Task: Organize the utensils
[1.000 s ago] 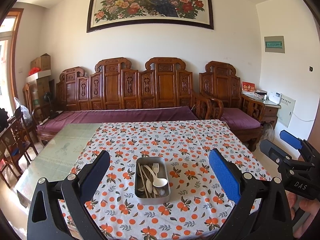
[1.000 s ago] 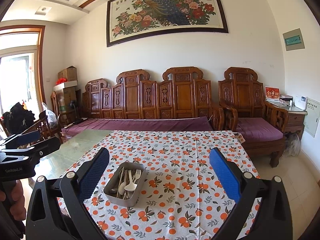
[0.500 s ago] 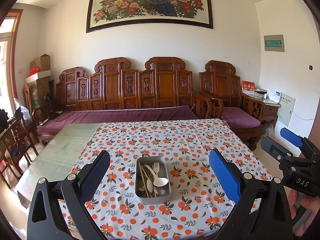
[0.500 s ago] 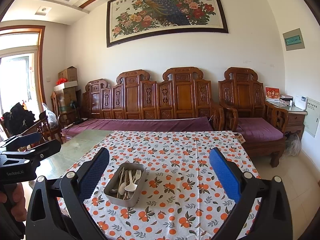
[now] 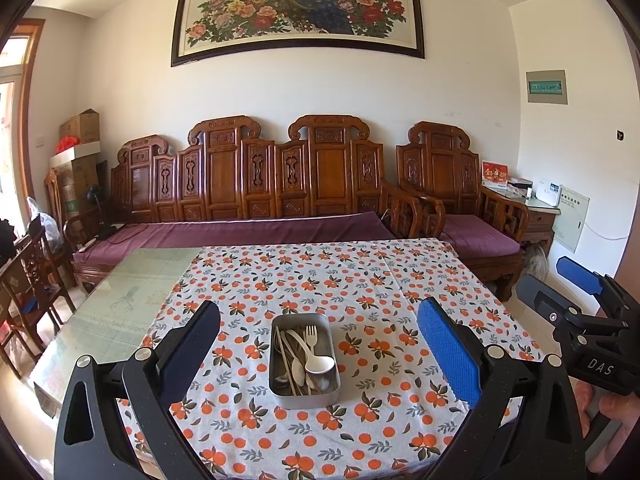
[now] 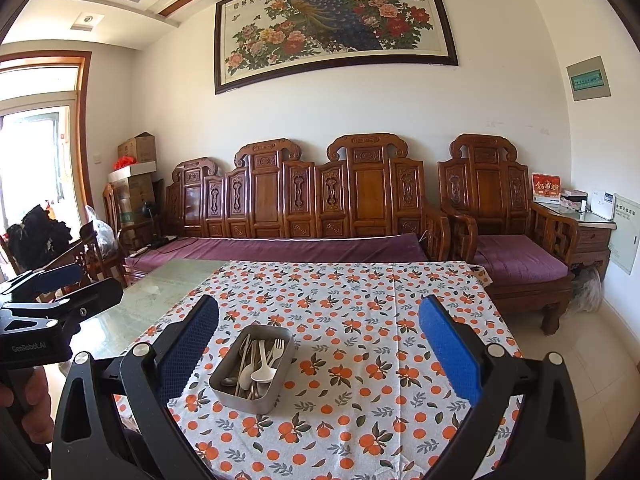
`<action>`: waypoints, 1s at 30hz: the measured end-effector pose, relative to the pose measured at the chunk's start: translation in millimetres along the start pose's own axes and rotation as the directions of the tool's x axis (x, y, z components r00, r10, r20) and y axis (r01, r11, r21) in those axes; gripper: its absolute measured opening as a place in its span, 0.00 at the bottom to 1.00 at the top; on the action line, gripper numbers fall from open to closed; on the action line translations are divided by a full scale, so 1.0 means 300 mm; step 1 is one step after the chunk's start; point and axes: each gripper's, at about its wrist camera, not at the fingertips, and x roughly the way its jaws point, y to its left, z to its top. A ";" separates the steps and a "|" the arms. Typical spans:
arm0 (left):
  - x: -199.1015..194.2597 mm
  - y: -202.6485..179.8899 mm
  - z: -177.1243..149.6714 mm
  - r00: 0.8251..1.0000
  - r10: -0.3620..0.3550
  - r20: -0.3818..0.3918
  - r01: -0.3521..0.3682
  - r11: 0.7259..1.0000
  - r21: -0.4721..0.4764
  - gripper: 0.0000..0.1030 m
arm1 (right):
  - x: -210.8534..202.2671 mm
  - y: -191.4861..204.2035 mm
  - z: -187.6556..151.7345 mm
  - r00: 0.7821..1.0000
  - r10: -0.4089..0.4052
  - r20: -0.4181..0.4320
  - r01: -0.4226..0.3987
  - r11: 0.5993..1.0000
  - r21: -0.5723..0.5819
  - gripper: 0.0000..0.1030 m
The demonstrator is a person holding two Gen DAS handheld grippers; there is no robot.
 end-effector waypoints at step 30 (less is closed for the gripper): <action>-0.012 -0.009 0.008 1.000 -0.001 0.003 0.001 1.000 0.006 0.93 | 0.004 0.002 -0.003 1.000 0.001 0.001 -0.001 1.000 0.003 0.98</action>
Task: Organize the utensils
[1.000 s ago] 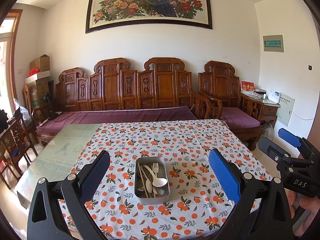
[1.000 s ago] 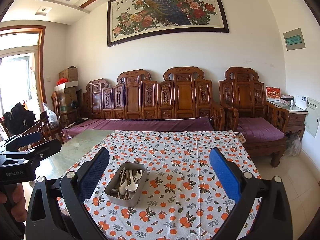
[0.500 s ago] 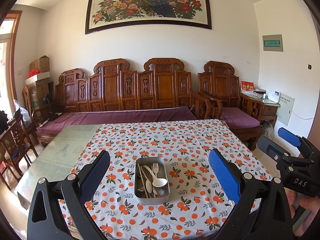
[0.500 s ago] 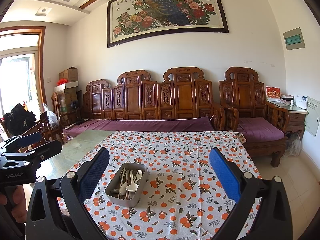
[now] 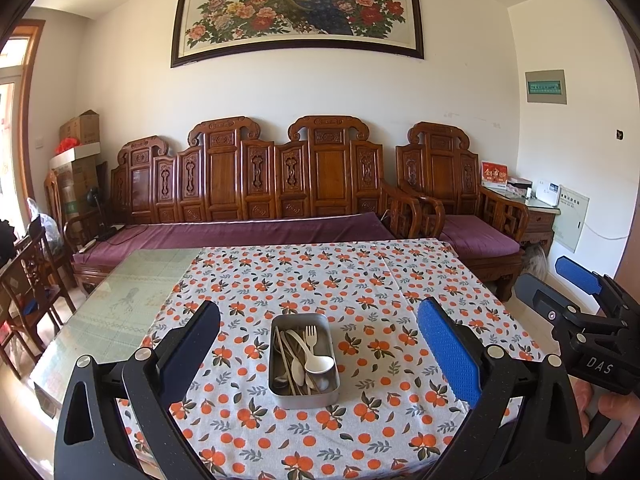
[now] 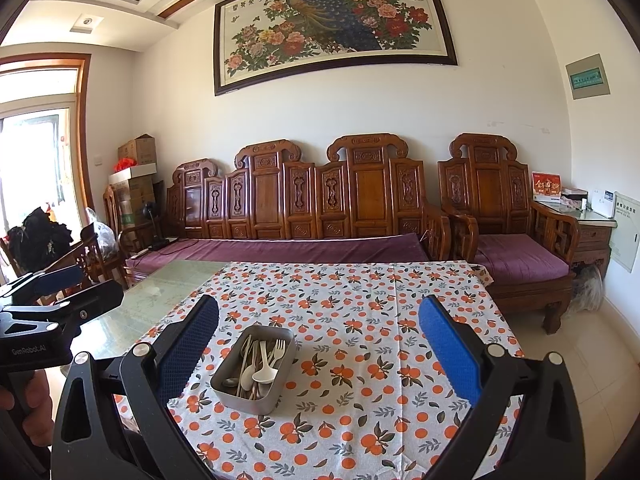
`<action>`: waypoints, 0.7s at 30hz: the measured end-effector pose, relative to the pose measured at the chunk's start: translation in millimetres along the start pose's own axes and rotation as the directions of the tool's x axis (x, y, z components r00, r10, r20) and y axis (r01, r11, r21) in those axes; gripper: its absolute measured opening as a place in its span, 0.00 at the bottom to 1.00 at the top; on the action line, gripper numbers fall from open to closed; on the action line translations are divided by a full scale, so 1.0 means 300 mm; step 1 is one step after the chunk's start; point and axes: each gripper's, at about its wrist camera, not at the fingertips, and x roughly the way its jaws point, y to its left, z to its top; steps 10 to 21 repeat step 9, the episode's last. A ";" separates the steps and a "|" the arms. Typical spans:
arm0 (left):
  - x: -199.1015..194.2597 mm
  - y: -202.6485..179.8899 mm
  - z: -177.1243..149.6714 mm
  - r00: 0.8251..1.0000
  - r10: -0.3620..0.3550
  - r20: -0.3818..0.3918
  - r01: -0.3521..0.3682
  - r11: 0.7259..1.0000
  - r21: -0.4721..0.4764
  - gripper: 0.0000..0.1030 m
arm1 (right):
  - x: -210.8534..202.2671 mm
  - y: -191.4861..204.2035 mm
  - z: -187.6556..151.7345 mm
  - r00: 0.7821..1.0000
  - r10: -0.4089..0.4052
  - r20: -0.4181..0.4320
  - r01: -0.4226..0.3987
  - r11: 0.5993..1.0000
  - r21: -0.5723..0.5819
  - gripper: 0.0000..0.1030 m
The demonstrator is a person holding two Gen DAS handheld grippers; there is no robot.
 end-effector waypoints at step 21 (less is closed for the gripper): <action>-0.001 0.000 -0.003 1.000 0.000 -0.004 0.000 1.000 -0.004 0.93 | 0.000 0.006 0.000 1.000 0.000 0.000 0.000 1.000 -0.001 0.98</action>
